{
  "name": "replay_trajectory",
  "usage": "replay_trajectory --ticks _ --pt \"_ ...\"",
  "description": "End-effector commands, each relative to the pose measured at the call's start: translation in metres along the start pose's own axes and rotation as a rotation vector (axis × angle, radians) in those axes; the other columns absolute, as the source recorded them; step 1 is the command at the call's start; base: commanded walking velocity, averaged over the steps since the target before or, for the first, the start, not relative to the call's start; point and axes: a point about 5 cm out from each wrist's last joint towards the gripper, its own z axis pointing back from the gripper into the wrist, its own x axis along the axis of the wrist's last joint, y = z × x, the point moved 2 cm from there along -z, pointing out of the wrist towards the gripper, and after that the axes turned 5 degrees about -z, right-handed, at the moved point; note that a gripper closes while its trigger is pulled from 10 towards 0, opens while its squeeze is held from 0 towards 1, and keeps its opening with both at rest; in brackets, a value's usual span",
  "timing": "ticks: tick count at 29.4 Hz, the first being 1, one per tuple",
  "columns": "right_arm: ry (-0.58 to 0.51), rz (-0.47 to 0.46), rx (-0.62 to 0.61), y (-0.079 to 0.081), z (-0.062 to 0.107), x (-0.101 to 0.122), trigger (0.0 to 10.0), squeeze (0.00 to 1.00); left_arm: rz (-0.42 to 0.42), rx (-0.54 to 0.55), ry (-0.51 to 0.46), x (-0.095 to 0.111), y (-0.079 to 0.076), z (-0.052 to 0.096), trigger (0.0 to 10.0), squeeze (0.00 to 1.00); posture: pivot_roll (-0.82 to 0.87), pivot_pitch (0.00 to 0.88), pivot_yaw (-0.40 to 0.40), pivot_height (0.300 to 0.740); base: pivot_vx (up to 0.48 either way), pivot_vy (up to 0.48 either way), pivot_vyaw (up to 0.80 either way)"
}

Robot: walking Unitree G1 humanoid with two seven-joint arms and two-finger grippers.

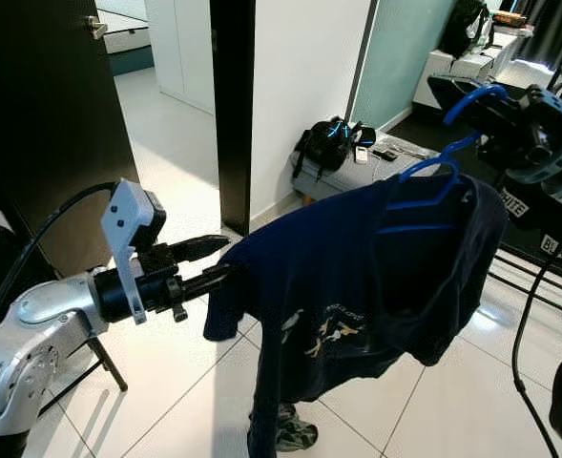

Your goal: Hang hanger

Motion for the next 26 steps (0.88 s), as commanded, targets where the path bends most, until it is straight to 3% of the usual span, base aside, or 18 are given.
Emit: replay_trajectory --ticks 1,16,20,23,26 --pt "-0.04 0.023 0.005 0.0 -0.002 0.009 0.0 0.0 -0.005 -0.004 -0.001 0.002 0.0 0.001 0.0 0.0 0.03 0.0 -0.05 0.74 0.0 0.0 0.0" --pt "-0.04 0.011 -0.066 -0.008 -0.003 0.0 0.0 0.0 -0.016 0.043 -0.007 0.004 0.008 0.006 0.0 0.0 0.03 0.0 -0.052 0.74 0.0 0.0 0.0" --pt "0.027 -0.01 -0.16 -0.017 0.0 -0.024 0.0 0.0 -0.076 0.167 0.021 0.007 0.031 0.019 0.0 0.0 0.03 0.0 -0.054 0.74 0.0 0.0 0.0" --pt "0.056 -0.074 -0.166 -0.012 -0.008 -0.055 0.0 0.0 -0.142 0.341 0.054 0.014 0.062 0.042 0.0 0.0 0.02 0.0 -0.054 0.74 0.0 0.0 0.0" --pt "0.054 -0.112 -0.15 -0.008 -0.02 -0.074 0.0 0.0 -0.169 0.433 0.074 0.018 0.077 0.057 0.0 0.0 0.03 0.0 -0.055 0.74 0.0 0.0 0.0"
